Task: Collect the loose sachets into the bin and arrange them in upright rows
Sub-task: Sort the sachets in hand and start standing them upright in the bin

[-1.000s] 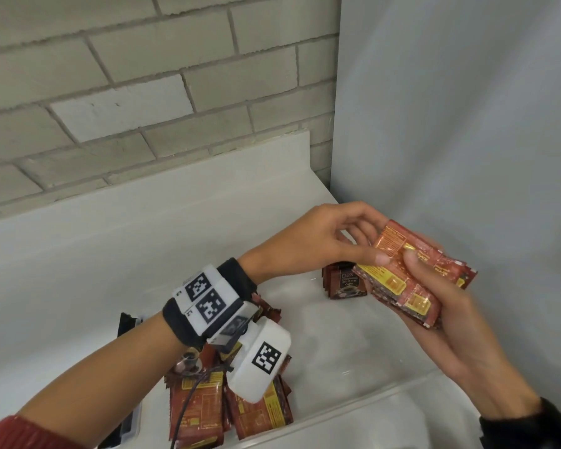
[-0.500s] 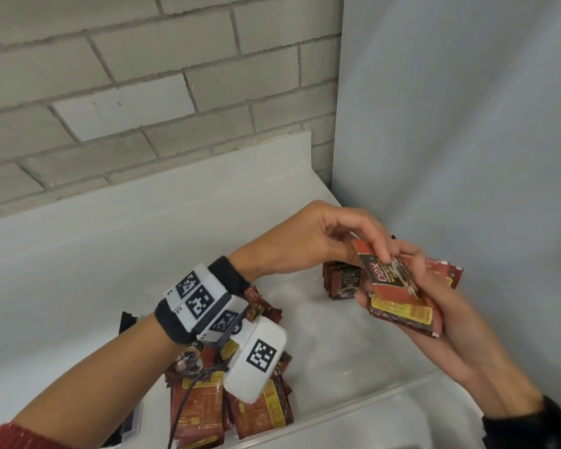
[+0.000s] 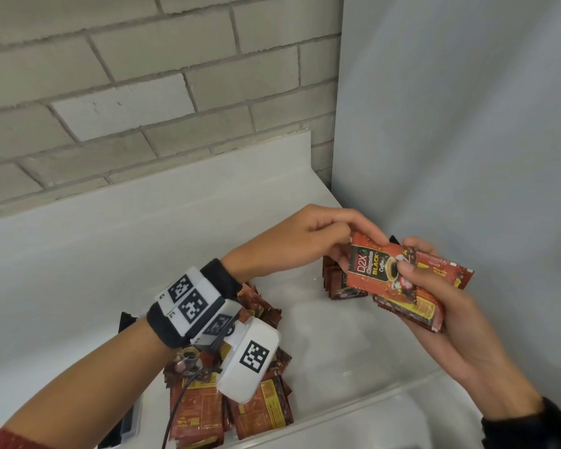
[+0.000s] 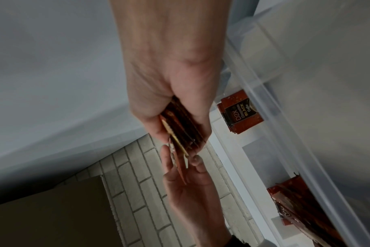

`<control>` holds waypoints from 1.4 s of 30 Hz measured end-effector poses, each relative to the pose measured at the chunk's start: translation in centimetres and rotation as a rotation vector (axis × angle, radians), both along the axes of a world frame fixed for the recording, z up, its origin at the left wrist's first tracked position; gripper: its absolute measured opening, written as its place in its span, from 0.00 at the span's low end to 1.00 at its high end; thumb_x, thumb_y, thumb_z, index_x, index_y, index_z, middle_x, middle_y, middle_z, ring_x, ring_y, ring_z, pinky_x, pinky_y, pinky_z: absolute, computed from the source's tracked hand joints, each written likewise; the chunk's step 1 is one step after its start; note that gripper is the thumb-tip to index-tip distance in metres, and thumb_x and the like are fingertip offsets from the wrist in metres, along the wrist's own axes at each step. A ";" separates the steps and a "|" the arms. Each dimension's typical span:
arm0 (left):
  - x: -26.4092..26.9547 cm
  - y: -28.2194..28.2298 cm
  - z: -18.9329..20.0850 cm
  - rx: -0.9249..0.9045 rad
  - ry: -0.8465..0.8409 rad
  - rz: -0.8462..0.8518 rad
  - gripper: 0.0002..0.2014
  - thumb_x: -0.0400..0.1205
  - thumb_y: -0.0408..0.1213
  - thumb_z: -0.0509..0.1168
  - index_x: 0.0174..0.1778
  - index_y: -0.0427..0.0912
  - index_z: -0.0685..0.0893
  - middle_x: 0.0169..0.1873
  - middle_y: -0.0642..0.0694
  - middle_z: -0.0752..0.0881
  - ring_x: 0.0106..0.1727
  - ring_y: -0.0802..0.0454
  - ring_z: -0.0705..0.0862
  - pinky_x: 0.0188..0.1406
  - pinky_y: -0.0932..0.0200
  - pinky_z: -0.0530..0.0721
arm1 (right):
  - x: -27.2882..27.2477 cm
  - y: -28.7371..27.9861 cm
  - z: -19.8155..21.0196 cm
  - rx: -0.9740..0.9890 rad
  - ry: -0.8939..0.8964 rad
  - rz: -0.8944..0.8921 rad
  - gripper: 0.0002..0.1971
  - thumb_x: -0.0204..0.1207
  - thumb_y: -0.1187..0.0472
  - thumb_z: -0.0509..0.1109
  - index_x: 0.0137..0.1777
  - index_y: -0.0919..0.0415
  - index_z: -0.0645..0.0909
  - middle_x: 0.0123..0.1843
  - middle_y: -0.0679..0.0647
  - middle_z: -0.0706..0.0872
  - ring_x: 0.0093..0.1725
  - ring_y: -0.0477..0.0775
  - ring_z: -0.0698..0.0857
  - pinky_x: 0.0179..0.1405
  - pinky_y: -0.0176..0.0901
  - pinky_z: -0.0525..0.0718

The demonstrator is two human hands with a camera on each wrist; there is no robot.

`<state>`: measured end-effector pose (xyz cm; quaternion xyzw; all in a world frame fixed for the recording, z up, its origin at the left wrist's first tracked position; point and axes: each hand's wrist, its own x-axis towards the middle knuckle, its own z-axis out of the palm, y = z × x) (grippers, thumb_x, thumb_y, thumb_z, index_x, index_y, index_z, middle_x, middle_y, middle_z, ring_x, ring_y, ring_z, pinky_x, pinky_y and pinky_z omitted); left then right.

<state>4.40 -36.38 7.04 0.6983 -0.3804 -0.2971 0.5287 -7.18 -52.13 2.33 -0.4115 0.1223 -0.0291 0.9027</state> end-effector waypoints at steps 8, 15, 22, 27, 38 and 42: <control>-0.1 0.1 0.3 0.047 0.020 -0.032 0.16 0.77 0.28 0.71 0.60 0.43 0.83 0.59 0.37 0.81 0.55 0.36 0.86 0.51 0.56 0.88 | 0.0 0.0 -0.4 -0.013 -0.037 -0.039 0.17 0.64 0.71 0.66 0.49 0.51 0.81 0.50 0.57 0.90 0.46 0.57 0.91 0.37 0.42 0.89; 1.0 0.5 0.0 0.126 -0.121 -0.081 0.14 0.78 0.25 0.70 0.60 0.38 0.85 0.52 0.50 0.88 0.53 0.37 0.86 0.56 0.44 0.85 | 0.4 -0.1 -0.4 0.107 -0.123 -0.251 0.20 0.59 0.62 0.76 0.52 0.50 0.79 0.42 0.53 0.86 0.41 0.48 0.88 0.49 0.41 0.87; 2.1 -0.2 -2.4 0.384 -0.542 -0.195 0.14 0.79 0.30 0.70 0.60 0.47 0.88 0.46 0.46 0.81 0.43 0.55 0.78 0.49 0.67 0.79 | 0.2 -0.1 -0.6 0.152 -0.136 -0.319 0.11 0.70 0.62 0.70 0.52 0.51 0.79 0.42 0.55 0.86 0.43 0.51 0.87 0.59 0.50 0.84; 2.3 -1.2 -3.0 0.438 -0.656 -0.255 0.15 0.80 0.30 0.69 0.62 0.46 0.88 0.41 0.49 0.74 0.38 0.63 0.72 0.40 0.78 0.67 | 0.2 -0.1 -0.5 0.160 -0.142 -0.318 0.10 0.71 0.62 0.70 0.51 0.52 0.79 0.41 0.55 0.86 0.42 0.51 0.87 0.59 0.50 0.85; 2.0 -2.6 -4.5 0.588 -0.811 -0.333 0.16 0.82 0.31 0.65 0.63 0.48 0.86 0.43 0.53 0.66 0.48 0.54 0.70 0.44 0.63 0.71 | 0.2 -0.1 -0.6 0.175 -0.110 -0.302 0.08 0.72 0.61 0.69 0.51 0.51 0.80 0.41 0.54 0.86 0.42 0.50 0.86 0.55 0.48 0.86; 1.6 -2.9 -4.9 0.603 -0.847 -0.340 0.16 0.83 0.32 0.64 0.64 0.47 0.86 0.48 0.49 0.71 0.56 0.48 0.76 0.42 0.62 0.70 | 0.2 0.0 -0.4 0.179 -0.101 -0.301 0.08 0.72 0.60 0.69 0.50 0.52 0.80 0.40 0.54 0.86 0.41 0.50 0.86 0.51 0.45 0.87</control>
